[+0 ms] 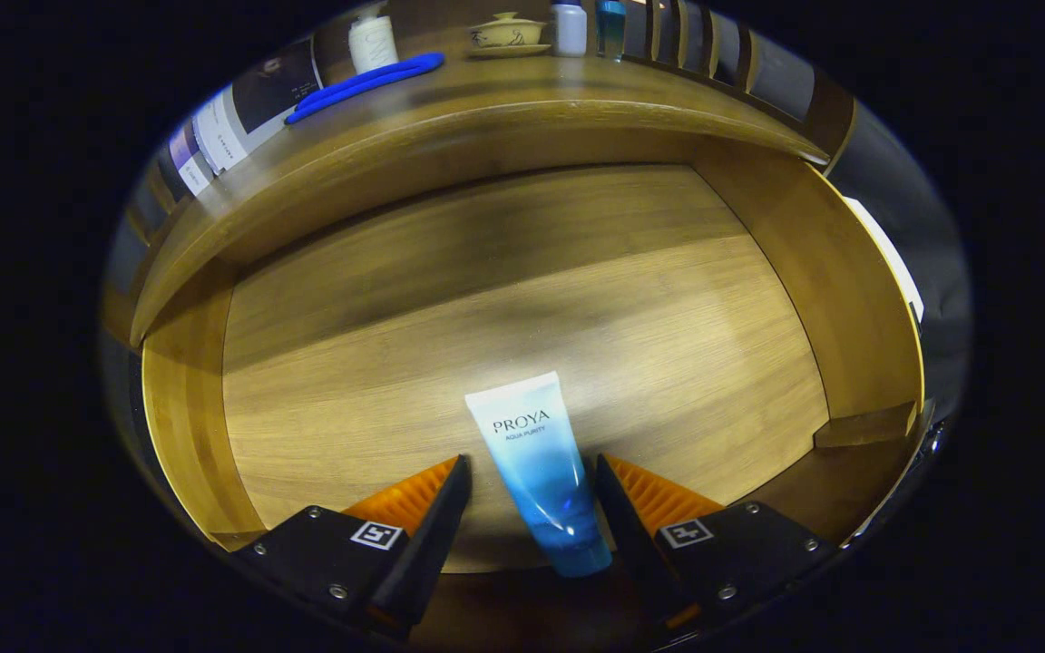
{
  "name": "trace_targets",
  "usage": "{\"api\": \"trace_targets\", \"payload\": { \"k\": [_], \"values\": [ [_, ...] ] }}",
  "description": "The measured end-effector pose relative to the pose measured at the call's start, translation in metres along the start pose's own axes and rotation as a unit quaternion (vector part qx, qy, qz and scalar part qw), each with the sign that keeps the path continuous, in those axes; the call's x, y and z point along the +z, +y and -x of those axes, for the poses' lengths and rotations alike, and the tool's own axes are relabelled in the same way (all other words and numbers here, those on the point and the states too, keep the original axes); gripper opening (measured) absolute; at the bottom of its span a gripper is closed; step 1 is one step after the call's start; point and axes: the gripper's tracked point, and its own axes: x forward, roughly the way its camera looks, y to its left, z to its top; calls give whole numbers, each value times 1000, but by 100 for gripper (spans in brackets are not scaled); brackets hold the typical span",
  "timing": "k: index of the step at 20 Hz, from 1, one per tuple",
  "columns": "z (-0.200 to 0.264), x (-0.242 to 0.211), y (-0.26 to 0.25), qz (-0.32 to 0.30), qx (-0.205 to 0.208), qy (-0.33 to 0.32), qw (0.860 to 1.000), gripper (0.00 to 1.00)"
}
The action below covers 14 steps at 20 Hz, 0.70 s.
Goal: Pull open the drawer, take out the items inside it, and place them on the countertop above the cabinet.
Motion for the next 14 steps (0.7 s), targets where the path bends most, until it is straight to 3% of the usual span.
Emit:
{"api": "trace_targets", "payload": {
  "k": [4, 6, 7, 14],
  "values": [
    [0, 0, -1, -6, -4, -1, 1000, 85],
    [-2, -3, -3, -11, -6, 4, 1000, 73],
    [2, -4, -3, -11, -7, 4, 1000, 57],
    [3, -1, -1, 0, -10, -23, 1000, 53]
  ]
}}
